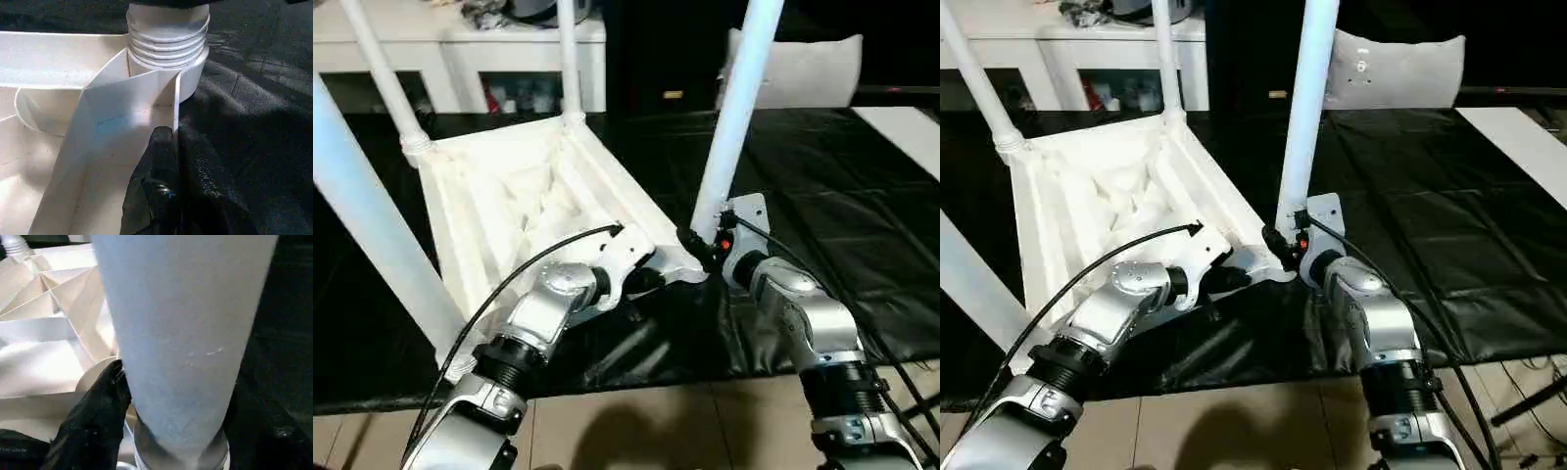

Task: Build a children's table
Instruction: Rotate leg to tighten

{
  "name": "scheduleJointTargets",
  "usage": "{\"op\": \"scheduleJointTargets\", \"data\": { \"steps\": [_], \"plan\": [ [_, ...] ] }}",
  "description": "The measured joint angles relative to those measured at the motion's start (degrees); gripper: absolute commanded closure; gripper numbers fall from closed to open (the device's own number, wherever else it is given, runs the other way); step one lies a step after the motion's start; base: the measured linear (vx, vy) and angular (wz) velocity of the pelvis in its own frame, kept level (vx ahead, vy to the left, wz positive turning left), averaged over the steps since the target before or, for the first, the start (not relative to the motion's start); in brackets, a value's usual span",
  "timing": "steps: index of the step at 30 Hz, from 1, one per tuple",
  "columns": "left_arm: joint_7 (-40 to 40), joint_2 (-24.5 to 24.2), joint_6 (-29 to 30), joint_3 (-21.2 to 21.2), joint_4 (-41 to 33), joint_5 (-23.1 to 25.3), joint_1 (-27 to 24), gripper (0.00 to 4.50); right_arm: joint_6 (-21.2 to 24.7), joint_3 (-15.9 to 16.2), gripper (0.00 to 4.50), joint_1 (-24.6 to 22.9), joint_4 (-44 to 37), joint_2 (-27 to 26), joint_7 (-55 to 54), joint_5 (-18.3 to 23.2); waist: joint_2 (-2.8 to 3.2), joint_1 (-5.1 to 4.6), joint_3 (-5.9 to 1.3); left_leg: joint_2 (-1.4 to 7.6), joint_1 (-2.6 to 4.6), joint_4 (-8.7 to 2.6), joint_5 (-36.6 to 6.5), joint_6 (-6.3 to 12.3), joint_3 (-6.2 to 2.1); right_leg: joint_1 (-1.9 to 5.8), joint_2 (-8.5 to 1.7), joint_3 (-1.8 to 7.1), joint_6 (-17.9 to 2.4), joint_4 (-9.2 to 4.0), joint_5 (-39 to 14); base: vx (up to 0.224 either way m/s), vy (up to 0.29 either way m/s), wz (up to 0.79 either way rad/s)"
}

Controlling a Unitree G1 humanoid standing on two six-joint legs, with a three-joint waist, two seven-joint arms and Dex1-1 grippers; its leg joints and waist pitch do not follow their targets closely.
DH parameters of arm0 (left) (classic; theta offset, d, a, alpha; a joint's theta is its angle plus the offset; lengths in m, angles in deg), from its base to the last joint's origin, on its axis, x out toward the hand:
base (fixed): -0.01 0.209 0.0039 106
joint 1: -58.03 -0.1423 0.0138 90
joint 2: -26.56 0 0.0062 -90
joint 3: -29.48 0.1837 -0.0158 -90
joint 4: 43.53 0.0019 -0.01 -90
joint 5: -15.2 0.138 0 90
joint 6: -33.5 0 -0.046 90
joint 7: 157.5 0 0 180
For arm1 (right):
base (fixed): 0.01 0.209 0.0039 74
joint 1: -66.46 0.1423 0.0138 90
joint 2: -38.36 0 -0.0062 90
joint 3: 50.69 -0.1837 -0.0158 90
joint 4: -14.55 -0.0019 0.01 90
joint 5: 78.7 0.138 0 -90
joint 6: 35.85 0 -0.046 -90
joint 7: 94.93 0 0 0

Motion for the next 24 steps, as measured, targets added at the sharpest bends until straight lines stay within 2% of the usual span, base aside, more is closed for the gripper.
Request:
{"op": "scheduleJointTargets", "data": {
  "steps": [2,4,7,9,14,19,22,24],
  "plan": [
    [1.04,-1.14,-1.06,0.34,-0.26,0.07,-0.26,4.50,-1.56,0.15,1.28,-1.47,-0.02,1.56,2.75,0.42,0.00,0.40,0.00,0.06,0.01,-0.19,0.04,-0.04,0.00,-0.06,0.08,-0.03,0.01,0.01,-0.01,0.000,0.000,0.00],
    [2.42,-2.62,-2.80,1.01,-0.77,0.28,-0.66,4.50,-2.36,-0.01,1.00,-2.35,-0.02,2.76,5.45,1.33,0.03,0.48,0.02,0.09,0.01,-0.26,0.05,-0.06,0.00,-0.11,0.11,-0.04,0.01,0.01,-0.02,0.000,0.000,0.00],
    [6.79,-6.20,-8.00,2.54,-1.82,0.99,-1.77,4.50,-4.26,0.02,0.94,-3.81,-0.30,7.90,13.25,2.91,0.03,0.68,0.02,0.09,0.00,-0.26,0.05,-0.06,0.00,-0.11,0.11,-0.04,0.06,-0.01,-0.06,0.000,0.000,0.00],
    [9.10,-7.77,-10.42,2.96,-1.86,1.02,-2.15,4.50,-4.88,0.30,0.62,-4.08,-0.42,10.58,18.24,3.57,-0.10,0.70,0.08,0.08,-0.03,-0.23,0.05,-0.05,0.03,-0.11,0.09,-0.03,0.05,-0.01,-0.06,0.000,0.000,0.00],
    [16.33,-11.37,-15.24,4.28,-2.22,-0.13,-3.07,4.50,-6.29,0.93,0.62,-6.16,-1.75,17.53,29.92,5.37,-0.26,1.53,0.11,0.07,0.01,-0.20,0.04,-0.05,0.03,-0.07,0.07,-0.03,0.04,0.00,-0.07,0.000,0.000,0.00],
    [22.61,-13.48,-17.72,4.85,-2.28,-1.21,-3.39,4.50,-8.54,2.61,1.23,-6.08,-1.62,20.19,39.33,6.67,-0.39,2.33,0.09,0.09,0.05,-0.06,0.04,-0.04,0.03,0.01,0.04,-0.03,0.03,0.04,-0.05,0.000,0.000,0.00],
    [26.29,-14.76,-19.11,5.60,-2.27,-2.06,-3.34,4.50,-9.75,4.45,1.34,-5.74,-0.88,21.53,44.46,7.10,-0.59,2.77,0.02,0.09,0.01,0.05,0.03,-0.03,0.04,0.03,0.02,-0.03,0.00,0.04,-0.04,0.000,0.000,0.00],
    [27.74,-15.07,-19.81,6.05,-2.19,-2.13,-3.20,4.50,-10.15,5.33,1.66,-5.36,-0.27,21.76,46.86,7.23,-0.71,3.20,-0.04,0.08,0.02,0.09,0.03,-0.02,0.04,0.05,0.01,-0.03,-0.04,0.04,-0.01,0.000,0.000,0.00]
  ]
}}
